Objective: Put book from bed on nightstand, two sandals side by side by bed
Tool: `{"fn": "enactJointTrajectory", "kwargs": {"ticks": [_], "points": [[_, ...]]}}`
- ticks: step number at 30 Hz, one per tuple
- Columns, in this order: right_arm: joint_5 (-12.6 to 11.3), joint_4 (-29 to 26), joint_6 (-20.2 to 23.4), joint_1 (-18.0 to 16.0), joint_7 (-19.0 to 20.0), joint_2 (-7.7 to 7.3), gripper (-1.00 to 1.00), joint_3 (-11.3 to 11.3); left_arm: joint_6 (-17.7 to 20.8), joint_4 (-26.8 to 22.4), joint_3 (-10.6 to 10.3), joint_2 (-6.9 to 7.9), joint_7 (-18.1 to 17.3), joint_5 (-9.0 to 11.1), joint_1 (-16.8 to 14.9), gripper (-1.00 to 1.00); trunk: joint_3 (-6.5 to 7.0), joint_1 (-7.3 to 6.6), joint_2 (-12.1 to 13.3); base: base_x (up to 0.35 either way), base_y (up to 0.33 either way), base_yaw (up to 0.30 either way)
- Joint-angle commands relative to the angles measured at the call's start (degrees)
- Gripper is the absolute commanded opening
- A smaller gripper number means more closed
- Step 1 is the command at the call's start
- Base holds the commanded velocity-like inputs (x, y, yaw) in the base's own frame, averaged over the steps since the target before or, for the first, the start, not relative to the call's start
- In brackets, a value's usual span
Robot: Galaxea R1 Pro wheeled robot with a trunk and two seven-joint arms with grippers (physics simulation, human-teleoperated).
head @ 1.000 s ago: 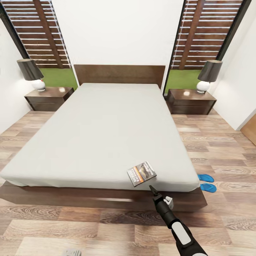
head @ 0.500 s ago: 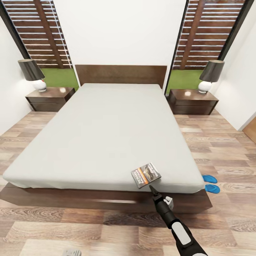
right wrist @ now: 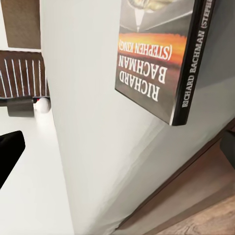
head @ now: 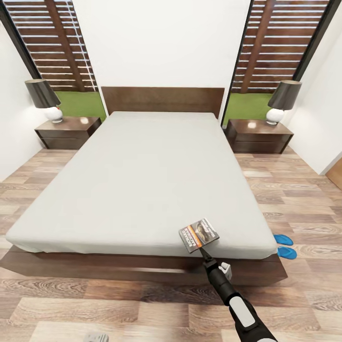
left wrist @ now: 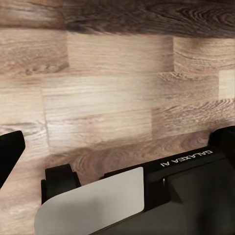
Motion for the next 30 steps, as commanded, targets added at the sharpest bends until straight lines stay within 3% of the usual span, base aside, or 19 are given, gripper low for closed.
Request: {"fn": "enactJointTrajectory", "kwargs": {"ticks": [1, 10, 27, 30], "points": [[-0.39, -0.02, 0.57, -0.04, 0.21, 0.06, 1.0, -0.32, -0.25, 0.03, -0.47, 0.01, -0.13, 0.38, -0.03, 1.0, -0.04, 0.0, -0.02, 0.001, 0.008, 0.0], [-0.39, -0.06, 0.57, -0.06, 0.21, 0.06, 1.0, -0.32, -0.25, 0.03, -0.5, -0.02, -0.13, 0.35, -0.03, 1.0, -0.04, 0.0, -0.02, 0.139, 0.002, 0.0], [-0.39, -0.07, 0.57, -0.03, 0.21, 0.06, 1.0, -0.32, -0.19, 0.03, -0.54, -0.35, -0.15, 0.29, -0.03, 1.0, -0.04, 0.0, -0.02, 0.006, 0.0, 0.0], [-0.39, -0.07, 0.57, -0.03, 0.21, 0.06, 1.0, -0.32, -0.17, 0.03, -0.52, -0.81, -0.14, 0.29, -0.03, 1.0, -0.58, 0.66, -1.22, 0.0, 0.0, 0.0]]}}
